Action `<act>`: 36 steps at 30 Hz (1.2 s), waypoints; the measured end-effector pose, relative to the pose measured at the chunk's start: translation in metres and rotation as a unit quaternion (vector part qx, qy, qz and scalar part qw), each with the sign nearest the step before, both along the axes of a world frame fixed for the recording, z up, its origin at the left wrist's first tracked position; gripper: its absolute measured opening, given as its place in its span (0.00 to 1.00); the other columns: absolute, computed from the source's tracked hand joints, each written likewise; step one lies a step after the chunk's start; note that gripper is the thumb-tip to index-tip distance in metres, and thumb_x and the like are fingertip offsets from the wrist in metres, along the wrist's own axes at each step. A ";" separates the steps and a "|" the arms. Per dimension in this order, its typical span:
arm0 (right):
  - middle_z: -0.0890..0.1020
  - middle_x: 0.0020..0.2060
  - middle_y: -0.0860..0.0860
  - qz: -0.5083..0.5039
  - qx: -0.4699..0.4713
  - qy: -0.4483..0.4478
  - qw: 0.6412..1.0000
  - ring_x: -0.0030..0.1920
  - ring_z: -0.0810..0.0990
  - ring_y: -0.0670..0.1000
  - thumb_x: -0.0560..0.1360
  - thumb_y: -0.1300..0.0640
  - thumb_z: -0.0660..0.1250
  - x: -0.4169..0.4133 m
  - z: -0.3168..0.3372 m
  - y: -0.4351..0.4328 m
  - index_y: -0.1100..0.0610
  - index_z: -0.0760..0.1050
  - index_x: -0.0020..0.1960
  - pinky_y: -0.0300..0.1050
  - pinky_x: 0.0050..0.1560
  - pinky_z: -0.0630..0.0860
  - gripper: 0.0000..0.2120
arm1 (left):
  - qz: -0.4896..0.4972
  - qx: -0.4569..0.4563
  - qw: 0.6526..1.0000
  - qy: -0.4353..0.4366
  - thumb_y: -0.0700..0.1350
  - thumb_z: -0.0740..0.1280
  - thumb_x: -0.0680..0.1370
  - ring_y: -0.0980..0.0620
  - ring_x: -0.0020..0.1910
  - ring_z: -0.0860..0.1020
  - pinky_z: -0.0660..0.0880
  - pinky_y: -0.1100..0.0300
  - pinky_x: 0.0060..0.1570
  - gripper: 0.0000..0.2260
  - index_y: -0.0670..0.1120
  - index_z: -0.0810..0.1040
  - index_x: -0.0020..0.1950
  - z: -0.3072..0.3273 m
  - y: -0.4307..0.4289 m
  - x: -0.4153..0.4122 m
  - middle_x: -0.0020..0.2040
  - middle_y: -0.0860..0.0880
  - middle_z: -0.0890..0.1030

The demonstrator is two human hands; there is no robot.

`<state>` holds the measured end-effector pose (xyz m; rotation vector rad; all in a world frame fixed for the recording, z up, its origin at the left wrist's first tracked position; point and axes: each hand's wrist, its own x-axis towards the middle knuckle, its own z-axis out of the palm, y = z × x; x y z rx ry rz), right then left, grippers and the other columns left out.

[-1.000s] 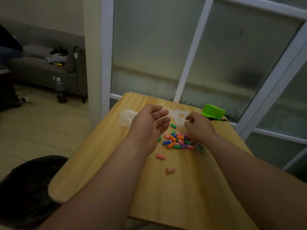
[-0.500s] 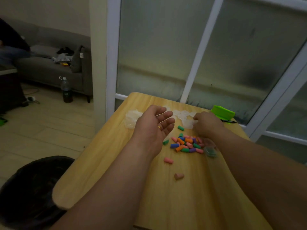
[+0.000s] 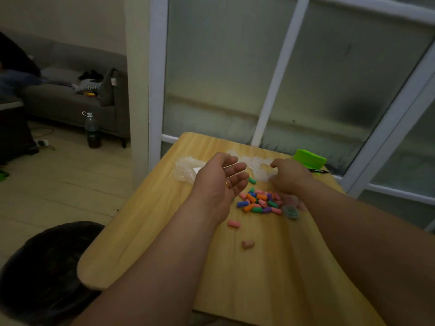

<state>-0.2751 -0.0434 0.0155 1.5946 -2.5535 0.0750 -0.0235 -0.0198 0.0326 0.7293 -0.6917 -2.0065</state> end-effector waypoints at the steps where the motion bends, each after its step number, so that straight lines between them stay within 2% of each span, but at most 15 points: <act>1: 0.80 0.69 0.55 0.003 -0.009 -0.005 1.000 0.68 0.79 0.59 0.79 0.50 0.69 0.002 0.004 0.003 0.50 0.76 0.73 0.51 0.64 0.78 0.23 | -0.003 -0.004 1.000 -0.005 0.44 0.64 0.81 0.48 0.40 0.81 0.79 0.55 0.45 0.10 0.40 0.79 0.57 0.000 0.003 -0.001 0.48 0.42 0.85; 4: 0.82 0.65 0.55 0.013 -0.049 -0.023 0.998 0.64 0.81 0.58 0.76 0.47 0.70 0.010 0.014 0.020 0.49 0.80 0.67 0.50 0.60 0.79 0.20 | -0.018 -0.023 0.999 -0.031 0.44 0.64 0.81 0.47 0.41 0.81 0.79 0.55 0.45 0.11 0.40 0.80 0.59 0.001 0.015 -0.004 0.51 0.42 0.85; 8: 0.83 0.56 0.56 0.022 -0.107 -0.085 0.990 0.53 0.82 0.58 0.74 0.48 0.71 0.031 0.016 0.054 0.48 0.80 0.59 0.47 0.47 0.74 0.14 | -0.034 -0.056 0.995 -0.069 0.44 0.64 0.82 0.49 0.40 0.80 0.79 0.54 0.45 0.11 0.40 0.79 0.60 0.002 0.034 -0.004 0.51 0.43 0.85; 10: 0.83 0.49 0.56 0.029 -0.136 -0.130 0.982 0.44 0.80 0.55 0.73 0.49 0.71 0.047 0.015 0.078 0.47 0.79 0.56 0.46 0.40 0.68 0.12 | -0.029 -0.099 0.987 -0.122 0.45 0.63 0.83 0.50 0.40 0.81 0.79 0.51 0.50 0.10 0.43 0.79 0.61 -0.001 0.042 -0.002 0.52 0.45 0.86; 12: 0.82 0.47 0.53 0.042 -0.182 -0.174 0.967 0.41 0.79 0.51 0.74 0.50 0.71 0.067 0.014 0.105 0.47 0.79 0.56 0.45 0.37 0.67 0.10 | -0.023 -0.146 0.974 -0.171 0.45 0.63 0.83 0.49 0.41 0.82 0.78 0.47 0.55 0.09 0.45 0.79 0.60 -0.004 0.050 0.004 0.52 0.46 0.86; 14: 0.82 0.46 0.48 0.058 -0.231 -0.221 0.946 0.43 0.80 0.46 0.78 0.51 0.70 0.089 0.014 0.134 0.47 0.79 0.57 0.44 0.39 0.72 0.09 | -0.037 -0.171 0.965 -0.196 0.43 0.63 0.84 0.47 0.42 0.82 0.78 0.50 0.48 0.09 0.43 0.78 0.61 -0.004 0.060 0.013 0.51 0.43 0.85; 16: 0.83 0.48 0.44 0.081 -0.271 -0.269 0.921 0.46 0.81 0.43 0.81 0.50 0.69 0.113 0.013 0.158 0.47 0.78 0.61 0.45 0.46 0.79 0.09 | -0.080 -0.179 0.959 -0.204 0.44 0.63 0.85 0.45 0.43 0.82 0.81 0.52 0.42 0.10 0.41 0.77 0.63 -0.003 0.071 0.026 0.53 0.39 0.83; 19: 0.82 0.53 0.42 0.113 -0.314 -0.300 0.894 0.52 0.82 0.40 0.82 0.49 0.69 0.137 0.006 0.180 0.46 0.78 0.63 0.43 0.53 0.82 0.10 | -0.167 -0.196 0.943 -0.210 0.49 0.65 0.85 0.42 0.49 0.86 0.84 0.49 0.50 0.13 0.42 0.79 0.65 -0.004 0.086 0.041 0.58 0.37 0.84; 21: 0.82 0.55 0.40 0.125 -0.329 -0.313 0.882 0.54 0.82 0.38 0.83 0.48 0.69 0.145 0.003 0.186 0.45 0.78 0.63 0.43 0.54 0.83 0.09 | -0.202 -0.217 0.933 -0.206 0.49 0.65 0.86 0.42 0.52 0.87 0.84 0.51 0.53 0.13 0.43 0.80 0.65 -0.003 0.092 0.047 0.57 0.38 0.85; 26: 0.81 0.58 0.40 0.150 -0.315 -0.360 0.865 0.59 0.82 0.41 0.80 0.54 0.73 0.154 -0.006 0.198 0.45 0.80 0.65 0.48 0.56 0.84 0.14 | -0.217 -0.224 0.933 -0.181 0.45 0.68 0.84 0.41 0.56 0.86 0.83 0.49 0.58 0.13 0.41 0.79 0.66 0.000 0.098 0.053 0.59 0.37 0.85; 29: 0.82 0.60 0.40 0.164 -0.297 -0.381 0.860 0.60 0.82 0.41 0.81 0.53 0.73 0.157 -0.011 0.202 0.44 0.80 0.65 0.48 0.58 0.84 0.14 | -0.213 -0.227 0.933 -0.178 0.42 0.71 0.82 0.43 0.56 0.86 0.83 0.49 0.59 0.14 0.40 0.77 0.67 -0.003 0.101 0.056 0.58 0.39 0.86; 32: 0.84 0.60 0.41 0.144 -0.275 -0.471 0.826 0.58 0.84 0.40 0.81 0.56 0.73 0.154 -0.008 0.211 0.45 0.80 0.64 0.47 0.58 0.84 0.13 | -0.198 -0.230 0.937 -0.175 0.40 0.73 0.80 0.42 0.55 0.86 0.83 0.50 0.57 0.15 0.43 0.78 0.66 -0.012 0.105 0.058 0.55 0.38 0.86; 34: 0.86 0.56 0.43 0.093 -0.269 -0.506 0.814 0.55 0.85 0.41 0.80 0.57 0.72 0.148 -0.004 0.216 0.47 0.82 0.60 0.50 0.58 0.84 0.10 | -0.182 -0.241 0.936 -0.179 0.37 0.73 0.80 0.40 0.54 0.86 0.84 0.52 0.56 0.16 0.46 0.79 0.67 -0.017 0.107 0.055 0.51 0.38 0.86; 36: 0.88 0.51 0.47 0.064 -0.248 -0.548 0.796 0.53 0.87 0.46 0.80 0.53 0.72 0.142 -0.003 0.220 0.52 0.82 0.55 0.56 0.59 0.83 0.05 | -0.183 -0.257 0.931 -0.186 0.37 0.73 0.80 0.40 0.53 0.86 0.84 0.55 0.53 0.16 0.46 0.80 0.67 -0.020 0.111 0.049 0.51 0.35 0.85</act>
